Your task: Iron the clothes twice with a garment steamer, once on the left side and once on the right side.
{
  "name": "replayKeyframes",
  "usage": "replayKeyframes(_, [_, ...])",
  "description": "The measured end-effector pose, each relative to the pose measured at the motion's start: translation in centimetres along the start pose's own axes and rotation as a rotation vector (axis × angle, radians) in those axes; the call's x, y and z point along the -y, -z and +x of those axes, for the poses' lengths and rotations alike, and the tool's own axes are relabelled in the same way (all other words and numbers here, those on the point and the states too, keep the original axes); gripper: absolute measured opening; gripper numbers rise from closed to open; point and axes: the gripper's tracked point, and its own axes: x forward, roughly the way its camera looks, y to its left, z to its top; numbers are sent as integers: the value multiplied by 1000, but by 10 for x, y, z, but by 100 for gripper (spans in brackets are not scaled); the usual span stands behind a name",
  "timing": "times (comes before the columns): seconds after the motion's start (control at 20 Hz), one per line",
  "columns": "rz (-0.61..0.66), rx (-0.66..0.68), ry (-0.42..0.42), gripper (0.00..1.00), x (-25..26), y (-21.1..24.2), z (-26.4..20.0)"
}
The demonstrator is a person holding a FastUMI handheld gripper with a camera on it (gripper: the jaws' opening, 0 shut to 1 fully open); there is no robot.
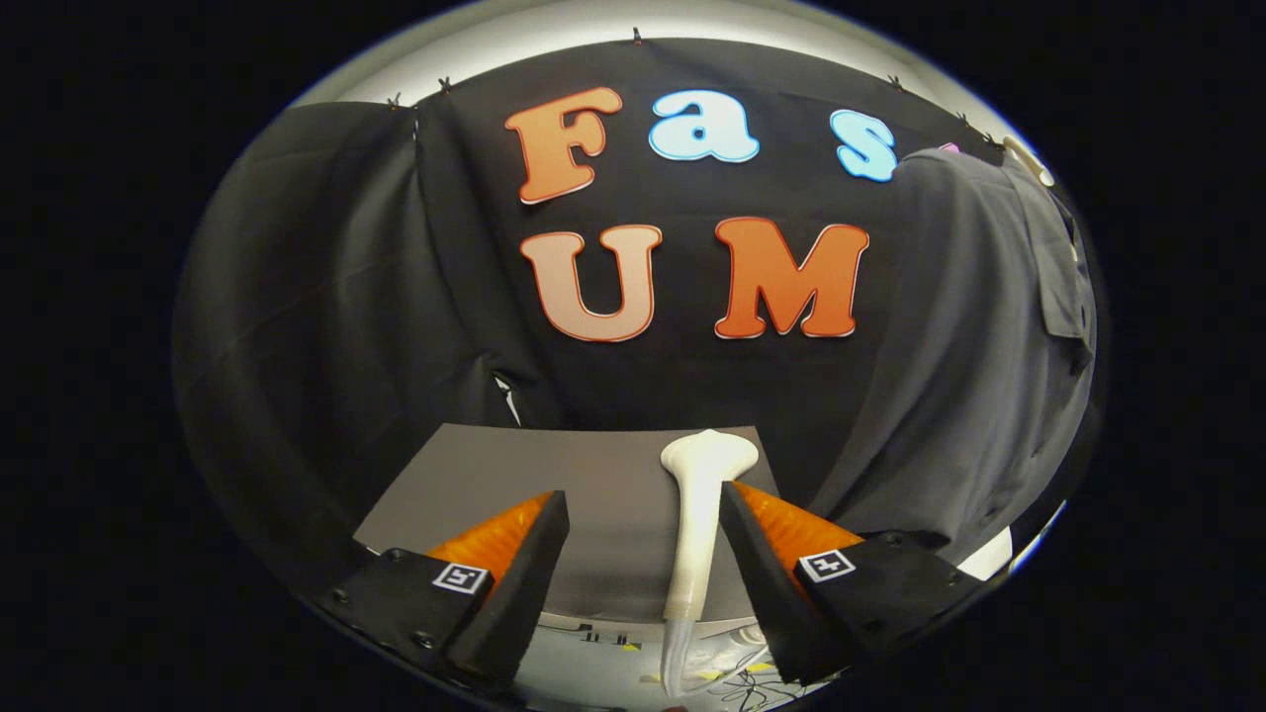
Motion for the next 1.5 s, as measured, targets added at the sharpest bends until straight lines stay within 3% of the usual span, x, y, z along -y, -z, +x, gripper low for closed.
replayKeyframes(0.35, [48, -159, 85, 99, 20, 23, 76])
replayKeyframes(0.75, [111, -257, 147, 99, 42, 50, 117])
replayKeyframes(1.0, [120, -289, 178, 74, 53, 57, 133])
replayKeyframes(1.25, [137, -331, 192, 72, 61, 70, 142])
replayKeyframes(1.35, [150, -330, 196, 64, 64, 68, 140])
replayKeyframes(1.5, [149, -331, 190, 58, 65, 70, 142])
